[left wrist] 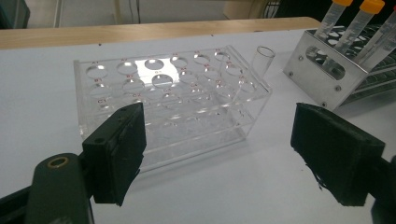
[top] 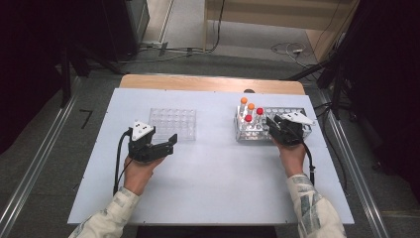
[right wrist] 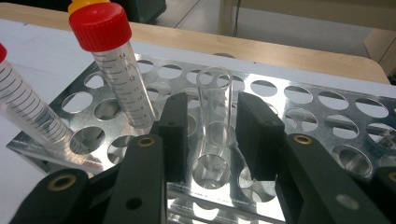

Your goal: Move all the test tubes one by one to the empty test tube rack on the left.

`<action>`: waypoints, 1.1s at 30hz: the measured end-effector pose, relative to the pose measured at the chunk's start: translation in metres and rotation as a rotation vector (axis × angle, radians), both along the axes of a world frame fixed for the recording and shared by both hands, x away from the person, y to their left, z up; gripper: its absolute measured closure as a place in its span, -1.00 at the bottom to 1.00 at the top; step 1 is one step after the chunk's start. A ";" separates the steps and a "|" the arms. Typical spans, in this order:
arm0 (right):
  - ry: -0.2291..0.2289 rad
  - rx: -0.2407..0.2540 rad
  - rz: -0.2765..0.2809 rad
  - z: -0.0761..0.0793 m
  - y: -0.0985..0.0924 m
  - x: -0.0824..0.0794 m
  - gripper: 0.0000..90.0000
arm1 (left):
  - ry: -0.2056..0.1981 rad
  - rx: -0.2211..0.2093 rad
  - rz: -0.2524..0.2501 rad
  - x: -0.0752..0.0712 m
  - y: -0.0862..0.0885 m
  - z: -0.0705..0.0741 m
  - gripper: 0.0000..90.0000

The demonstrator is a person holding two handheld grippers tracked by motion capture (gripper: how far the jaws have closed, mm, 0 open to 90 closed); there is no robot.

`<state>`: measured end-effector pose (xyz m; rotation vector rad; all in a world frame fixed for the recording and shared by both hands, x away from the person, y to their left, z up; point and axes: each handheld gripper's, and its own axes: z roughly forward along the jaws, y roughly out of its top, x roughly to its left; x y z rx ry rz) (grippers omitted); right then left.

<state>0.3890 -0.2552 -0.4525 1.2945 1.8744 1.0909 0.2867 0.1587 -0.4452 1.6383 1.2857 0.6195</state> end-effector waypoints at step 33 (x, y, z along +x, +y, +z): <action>-0.049 0.029 -0.029 0.008 -0.002 -0.002 0.63 | 0.002 0.009 -0.009 -0.001 -0.003 -0.001 -0.59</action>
